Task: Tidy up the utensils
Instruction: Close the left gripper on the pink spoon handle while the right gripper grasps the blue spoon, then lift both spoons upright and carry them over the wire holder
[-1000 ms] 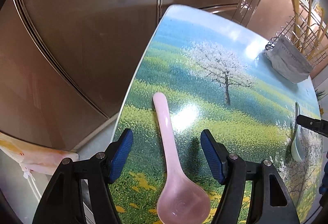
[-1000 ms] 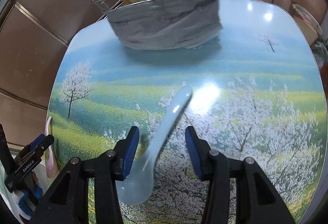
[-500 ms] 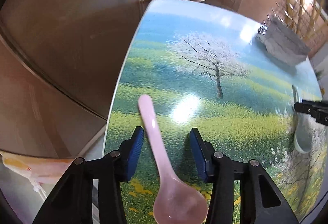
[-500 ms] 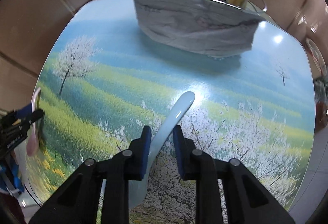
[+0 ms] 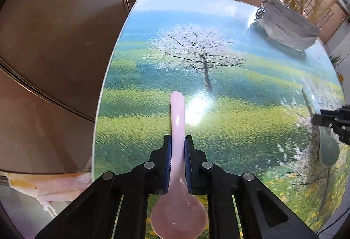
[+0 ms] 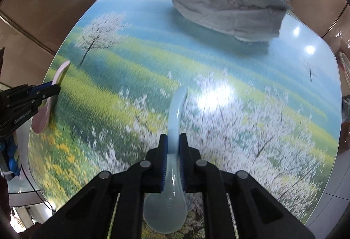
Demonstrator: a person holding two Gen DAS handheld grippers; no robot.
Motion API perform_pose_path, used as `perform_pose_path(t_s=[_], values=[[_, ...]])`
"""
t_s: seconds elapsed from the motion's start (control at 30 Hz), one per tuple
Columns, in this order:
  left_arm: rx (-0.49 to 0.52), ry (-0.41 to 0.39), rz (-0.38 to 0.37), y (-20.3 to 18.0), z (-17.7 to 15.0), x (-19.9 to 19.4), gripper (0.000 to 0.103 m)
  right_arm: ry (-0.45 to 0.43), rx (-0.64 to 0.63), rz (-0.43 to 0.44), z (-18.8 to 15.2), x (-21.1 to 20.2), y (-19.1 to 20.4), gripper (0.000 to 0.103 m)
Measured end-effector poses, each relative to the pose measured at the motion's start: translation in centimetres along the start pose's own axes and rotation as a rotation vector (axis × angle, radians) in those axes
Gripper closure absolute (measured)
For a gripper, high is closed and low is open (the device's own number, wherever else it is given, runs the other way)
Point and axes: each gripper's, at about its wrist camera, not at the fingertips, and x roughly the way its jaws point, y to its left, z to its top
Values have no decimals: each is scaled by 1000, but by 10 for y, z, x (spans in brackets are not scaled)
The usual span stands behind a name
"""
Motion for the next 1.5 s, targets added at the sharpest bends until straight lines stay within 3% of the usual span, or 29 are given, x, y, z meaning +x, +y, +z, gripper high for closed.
perform_pose_path(t_s=[0.27,0.53,1.0,1.23,1.5], values=[[-32,-134,-7,-11,-24,-31,92,-156,32,71,-42,-24,-8,94],[6,-279,-3,-38,-44,-74,92,-299,81,121,-83,-50,-15,94],[68,-403,-21,-77,-74,-121,92,-408,95,99,-135,-102,-18,94],[75,-444,-44,-87,-68,-143,92,-505,78,65,-127,-138,-12,94],[49,-500,-124,-92,-14,-170,92,-659,48,42,-77,-193,-17,94]])
